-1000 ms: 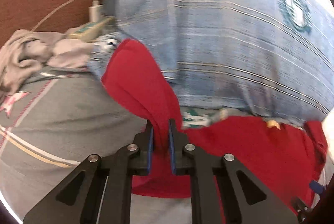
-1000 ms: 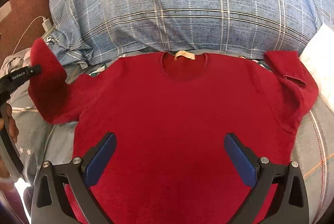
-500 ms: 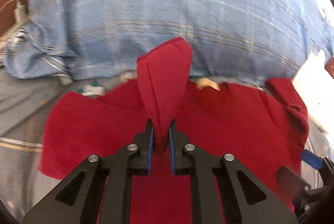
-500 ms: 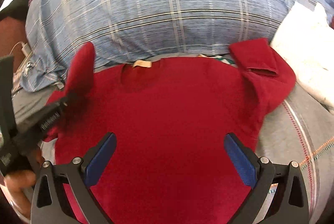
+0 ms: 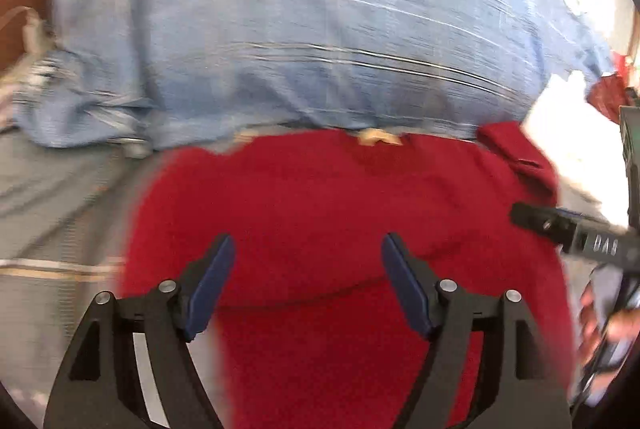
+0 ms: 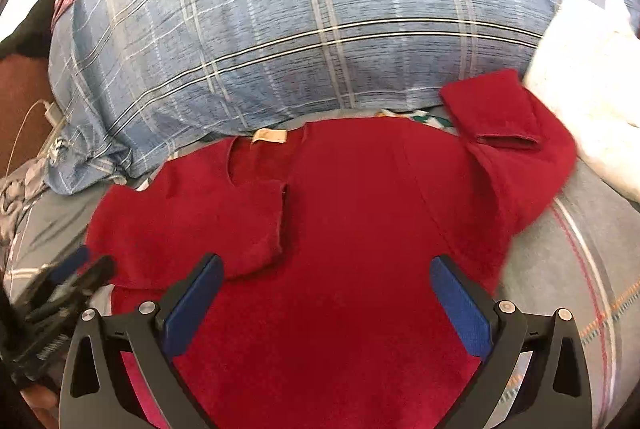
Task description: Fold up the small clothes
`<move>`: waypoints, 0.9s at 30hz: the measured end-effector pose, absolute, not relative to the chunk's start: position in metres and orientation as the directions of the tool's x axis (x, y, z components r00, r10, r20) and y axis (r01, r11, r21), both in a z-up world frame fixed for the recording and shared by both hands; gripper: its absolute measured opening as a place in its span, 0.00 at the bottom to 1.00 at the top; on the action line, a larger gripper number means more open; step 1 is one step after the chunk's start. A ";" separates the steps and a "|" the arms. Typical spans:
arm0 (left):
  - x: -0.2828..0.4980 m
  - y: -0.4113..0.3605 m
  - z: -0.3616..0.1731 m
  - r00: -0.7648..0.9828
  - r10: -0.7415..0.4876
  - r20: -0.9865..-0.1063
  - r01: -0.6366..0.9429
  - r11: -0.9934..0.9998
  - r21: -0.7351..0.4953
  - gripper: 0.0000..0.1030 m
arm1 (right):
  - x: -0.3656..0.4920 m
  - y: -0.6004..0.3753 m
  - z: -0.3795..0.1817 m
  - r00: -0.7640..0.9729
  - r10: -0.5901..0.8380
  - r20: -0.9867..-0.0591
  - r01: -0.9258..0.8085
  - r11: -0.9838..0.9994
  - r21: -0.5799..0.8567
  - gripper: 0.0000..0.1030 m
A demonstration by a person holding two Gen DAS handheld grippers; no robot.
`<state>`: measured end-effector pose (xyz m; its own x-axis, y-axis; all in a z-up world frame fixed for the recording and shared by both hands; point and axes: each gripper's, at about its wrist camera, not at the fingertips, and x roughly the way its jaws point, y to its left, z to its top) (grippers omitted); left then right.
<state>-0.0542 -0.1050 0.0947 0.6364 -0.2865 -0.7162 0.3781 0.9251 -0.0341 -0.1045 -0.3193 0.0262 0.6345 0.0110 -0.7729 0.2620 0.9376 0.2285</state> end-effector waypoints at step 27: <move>-0.022 -0.019 0.076 0.699 -0.088 -0.710 0.072 0.996 -0.053 0.73 | -0.037 -0.333 0.022 0.604 -0.232 -0.762 0.279 0.958 -0.071 0.08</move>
<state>-0.0221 -0.0189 0.0761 0.6988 -0.0880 -0.7098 0.0717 0.9960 -0.0529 -0.0368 -0.3333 0.0215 0.6041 -0.2322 -0.7624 0.2787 0.9578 -0.0708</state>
